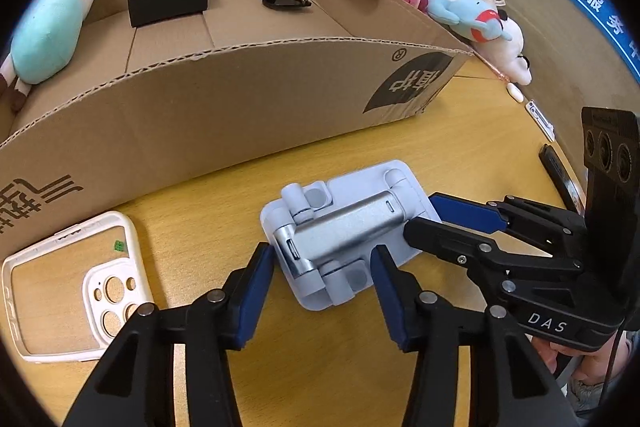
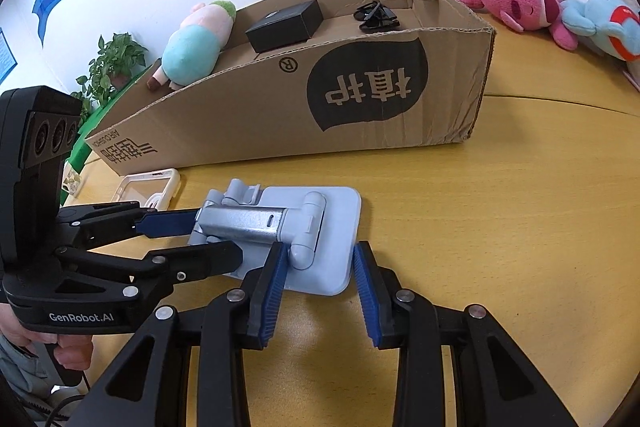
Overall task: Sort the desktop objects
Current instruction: 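Close the left and right grippers together on the grey phone stand, then carry the phone stand into the cardboard box and open both grippers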
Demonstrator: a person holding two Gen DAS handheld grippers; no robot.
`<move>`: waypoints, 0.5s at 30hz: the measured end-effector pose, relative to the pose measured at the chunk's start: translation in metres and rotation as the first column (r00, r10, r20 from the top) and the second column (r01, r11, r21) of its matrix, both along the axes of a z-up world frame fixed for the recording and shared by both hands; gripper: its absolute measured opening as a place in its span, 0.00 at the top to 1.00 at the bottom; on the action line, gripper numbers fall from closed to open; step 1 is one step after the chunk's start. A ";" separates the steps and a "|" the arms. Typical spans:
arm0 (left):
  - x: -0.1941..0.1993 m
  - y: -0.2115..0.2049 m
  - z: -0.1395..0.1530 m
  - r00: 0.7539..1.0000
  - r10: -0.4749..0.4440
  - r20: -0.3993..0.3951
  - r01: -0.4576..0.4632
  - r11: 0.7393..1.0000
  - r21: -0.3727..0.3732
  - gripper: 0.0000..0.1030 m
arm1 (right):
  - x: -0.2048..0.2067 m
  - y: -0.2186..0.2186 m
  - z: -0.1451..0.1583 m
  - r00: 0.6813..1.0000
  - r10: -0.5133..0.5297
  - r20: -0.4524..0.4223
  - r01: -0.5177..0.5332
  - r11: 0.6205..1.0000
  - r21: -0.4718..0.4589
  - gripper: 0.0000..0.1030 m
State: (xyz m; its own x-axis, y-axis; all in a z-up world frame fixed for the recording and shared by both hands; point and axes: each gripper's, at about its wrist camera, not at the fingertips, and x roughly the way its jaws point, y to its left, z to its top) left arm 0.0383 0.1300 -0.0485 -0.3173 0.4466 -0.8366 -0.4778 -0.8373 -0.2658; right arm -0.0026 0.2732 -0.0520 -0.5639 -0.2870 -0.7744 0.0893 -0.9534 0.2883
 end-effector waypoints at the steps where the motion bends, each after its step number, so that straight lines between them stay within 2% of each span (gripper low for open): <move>1: 0.000 -0.001 0.000 1.000 0.003 -0.002 -0.003 1.000 0.002 0.53 | 0.000 0.000 0.000 1.000 0.003 0.000 -0.003 1.000 0.001 0.68; 2: 0.001 -0.002 0.001 1.000 0.008 -0.004 -0.008 1.000 0.004 0.54 | 0.000 0.000 0.000 1.000 0.004 0.000 -0.004 1.000 0.000 0.68; 3: 0.001 -0.003 0.003 1.000 0.019 -0.011 -0.019 1.000 0.006 0.63 | 0.000 0.000 0.000 1.000 0.004 0.000 -0.004 1.000 -0.003 0.68; 5: 0.000 -0.005 0.006 1.000 0.023 -0.019 -0.023 1.000 0.005 0.68 | 0.001 -0.001 0.000 1.000 0.000 -0.001 0.000 1.000 -0.002 0.68; 11: 0.005 -0.013 0.017 0.998 0.034 -0.045 -0.033 0.999 0.022 0.70 | 0.006 -0.003 0.007 1.000 -0.014 -0.020 0.014 1.000 -0.012 0.68; 15: 0.011 -0.023 0.039 0.994 0.061 -0.094 -0.056 0.997 0.055 0.70 | 0.012 -0.008 0.025 0.998 -0.014 -0.064 0.013 1.000 -0.011 0.69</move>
